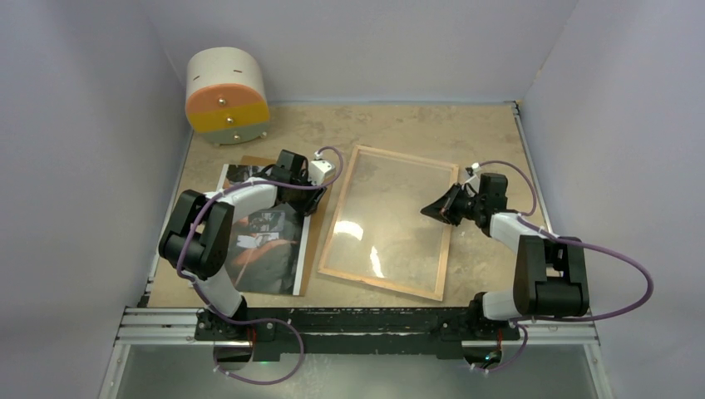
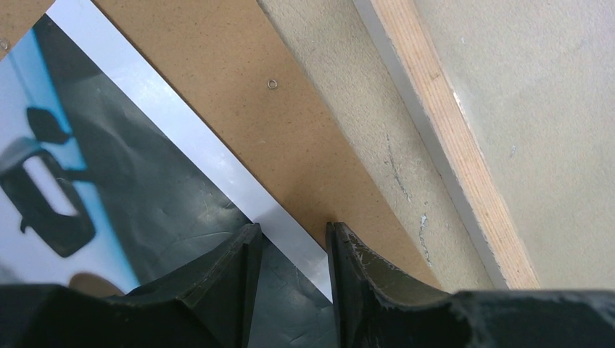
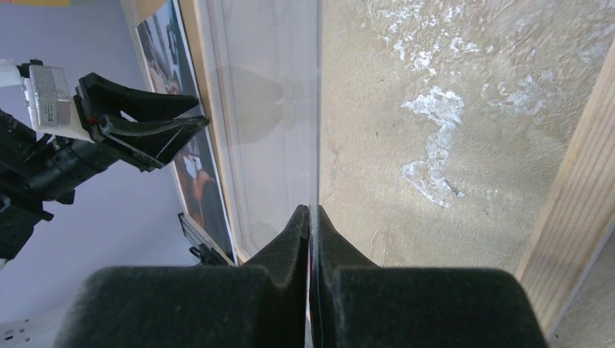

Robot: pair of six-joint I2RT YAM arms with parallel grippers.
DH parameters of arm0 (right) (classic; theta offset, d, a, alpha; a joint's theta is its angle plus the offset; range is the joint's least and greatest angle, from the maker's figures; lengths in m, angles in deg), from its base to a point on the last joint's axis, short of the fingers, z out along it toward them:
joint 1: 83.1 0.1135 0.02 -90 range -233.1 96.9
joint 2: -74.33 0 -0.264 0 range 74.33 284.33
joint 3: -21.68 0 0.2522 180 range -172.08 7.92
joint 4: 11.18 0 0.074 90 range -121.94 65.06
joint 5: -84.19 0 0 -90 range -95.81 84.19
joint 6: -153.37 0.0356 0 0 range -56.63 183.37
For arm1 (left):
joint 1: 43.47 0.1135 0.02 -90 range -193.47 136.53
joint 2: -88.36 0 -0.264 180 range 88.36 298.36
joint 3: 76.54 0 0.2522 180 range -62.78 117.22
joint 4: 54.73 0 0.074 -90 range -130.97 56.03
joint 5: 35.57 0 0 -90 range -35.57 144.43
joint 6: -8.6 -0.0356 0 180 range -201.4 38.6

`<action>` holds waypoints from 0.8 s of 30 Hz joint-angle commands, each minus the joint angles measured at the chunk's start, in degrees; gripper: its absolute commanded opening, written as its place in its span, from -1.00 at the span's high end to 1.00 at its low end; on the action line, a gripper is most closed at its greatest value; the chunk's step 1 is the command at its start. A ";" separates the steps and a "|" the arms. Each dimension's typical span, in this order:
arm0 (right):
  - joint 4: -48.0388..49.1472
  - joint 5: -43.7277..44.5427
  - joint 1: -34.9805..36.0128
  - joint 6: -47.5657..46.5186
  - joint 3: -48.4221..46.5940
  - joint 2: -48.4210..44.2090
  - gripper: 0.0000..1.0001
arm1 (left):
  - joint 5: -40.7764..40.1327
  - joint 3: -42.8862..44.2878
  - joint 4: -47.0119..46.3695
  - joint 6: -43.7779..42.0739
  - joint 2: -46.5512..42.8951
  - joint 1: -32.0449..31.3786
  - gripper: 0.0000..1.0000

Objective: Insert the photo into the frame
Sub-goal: Place the photo frame item in the photo frame.

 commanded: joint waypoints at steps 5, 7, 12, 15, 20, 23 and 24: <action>2.19 0.72 -0.44 0.40 -0.71 -0.81 1.00 | 1.14 0.53 -1.17 -0.66 0.09 -0.50 0.19; 2.00 0.57 -0.53 0.36 -0.55 -0.81 1.00 | 1.14 0.47 -1.30 -0.64 0.07 -0.57 0.19; 0.52 0.05 -0.53 -0.52 0.06 -0.55 1.00 | 1.14 0.64 -1.33 -0.59 0.38 -0.68 0.20; -0.16 -0.22 -0.53 -0.94 0.63 -0.64 1.00 | 1.14 0.67 -1.40 -0.39 0.39 -0.76 0.20; -0.89 -0.45 -0.53 -1.14 0.80 -1.30 1.00 | 1.07 0.58 -1.48 -0.46 0.27 -0.94 0.20; -1.84 -0.13 -0.53 -1.28 0.62 -1.84 1.00 | 1.00 0.37 -1.47 -0.38 0.10 -1.02 0.20; -2.03 -0.02 -0.53 -1.39 0.59 -2.15 1.00 | 0.97 0.28 -1.51 -0.40 0.06 -1.03 0.20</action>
